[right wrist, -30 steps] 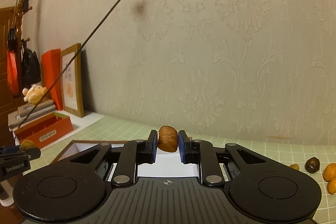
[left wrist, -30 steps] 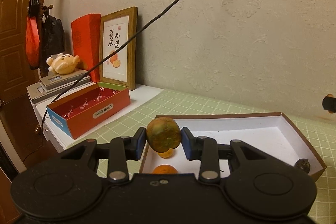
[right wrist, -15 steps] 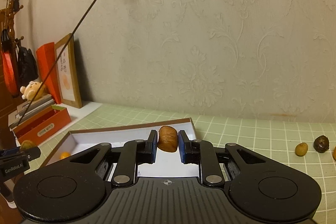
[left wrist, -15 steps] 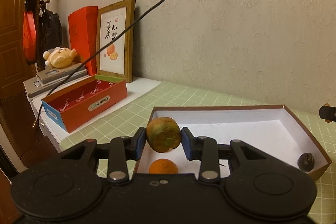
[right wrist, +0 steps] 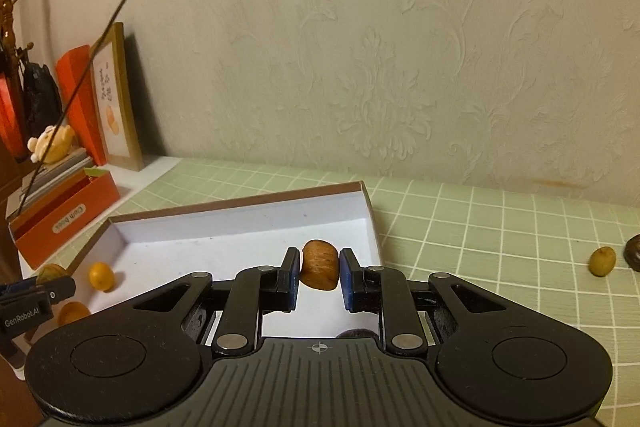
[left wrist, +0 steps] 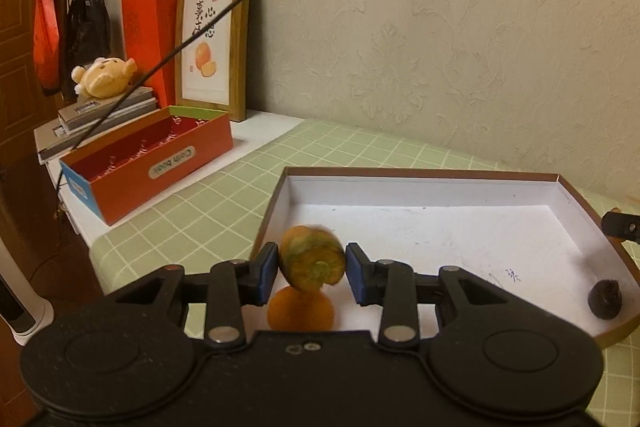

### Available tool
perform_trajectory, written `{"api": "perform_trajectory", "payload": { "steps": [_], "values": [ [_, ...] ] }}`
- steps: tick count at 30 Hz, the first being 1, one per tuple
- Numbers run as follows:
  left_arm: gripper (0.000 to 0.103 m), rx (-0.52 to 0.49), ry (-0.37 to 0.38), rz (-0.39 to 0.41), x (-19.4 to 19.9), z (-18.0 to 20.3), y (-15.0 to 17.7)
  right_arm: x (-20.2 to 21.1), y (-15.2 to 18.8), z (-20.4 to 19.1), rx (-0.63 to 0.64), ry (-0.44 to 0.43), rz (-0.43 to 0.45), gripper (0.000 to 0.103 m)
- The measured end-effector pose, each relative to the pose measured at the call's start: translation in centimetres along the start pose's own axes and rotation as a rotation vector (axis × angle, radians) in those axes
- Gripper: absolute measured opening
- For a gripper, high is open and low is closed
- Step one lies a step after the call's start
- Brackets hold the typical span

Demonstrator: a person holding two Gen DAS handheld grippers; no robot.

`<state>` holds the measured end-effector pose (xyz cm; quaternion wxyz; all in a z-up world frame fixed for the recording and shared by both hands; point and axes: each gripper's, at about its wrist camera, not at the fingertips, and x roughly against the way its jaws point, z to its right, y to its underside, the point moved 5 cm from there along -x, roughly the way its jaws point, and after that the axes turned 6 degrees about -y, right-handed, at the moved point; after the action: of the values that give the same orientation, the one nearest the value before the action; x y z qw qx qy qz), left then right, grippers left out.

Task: Organize fruits
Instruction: 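Carry the fruit piece and kumquat over the white box with both tools, then open both tools to drop the fruits into the white box, then move both open tools back toward the remaining fruits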

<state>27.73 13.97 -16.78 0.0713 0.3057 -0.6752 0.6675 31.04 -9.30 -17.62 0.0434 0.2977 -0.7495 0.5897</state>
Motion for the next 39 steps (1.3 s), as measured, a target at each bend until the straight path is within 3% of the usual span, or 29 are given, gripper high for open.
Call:
{"api": "perform_trajectory", "payload": {
  "steps": [2,4,6,7,8,13,19,32,39],
  "values": [
    [0.031,-0.001,0.009,-0.014,-0.5,0.4,-0.2,-0.6,-0.1,0.2,-0.011,-0.005,-0.014,0.022],
    [0.043,-0.012,0.021,-0.028,-0.8,0.9,-0.2,-1.1,-0.1,0.5,-0.027,-0.012,-0.036,0.024],
    [0.091,-0.009,-0.022,-0.022,-0.6,1.1,-0.4,-0.9,-0.3,0.7,-0.049,-0.012,-0.027,0.067],
    [0.094,-0.006,-0.029,0.003,-0.2,1.1,-0.6,-0.5,-0.6,0.7,-0.061,-0.019,-0.005,0.097],
    [0.094,-0.011,-0.033,0.028,0.3,1.2,-1.0,0.1,-1.0,0.6,-0.063,-0.018,0.027,0.103],
    [0.094,-0.019,-0.013,0.038,1.4,1.5,-1.6,2.6,-2.4,0.2,-0.049,-0.033,0.126,0.103],
    [0.094,-0.042,-0.017,0.086,3.3,1.4,-2.6,4.6,-3.4,0.7,-0.058,-0.026,0.175,0.103],
    [0.095,-0.06,-0.032,0.099,5.8,0.5,-3.0,8.5,-3.9,1.7,-0.077,0.007,0.209,0.103],
    [0.095,-0.1,0.028,0.131,7.5,3.0,-2.9,11.6,-3.2,4.8,-0.092,0.065,0.217,0.103]
  ]
}}
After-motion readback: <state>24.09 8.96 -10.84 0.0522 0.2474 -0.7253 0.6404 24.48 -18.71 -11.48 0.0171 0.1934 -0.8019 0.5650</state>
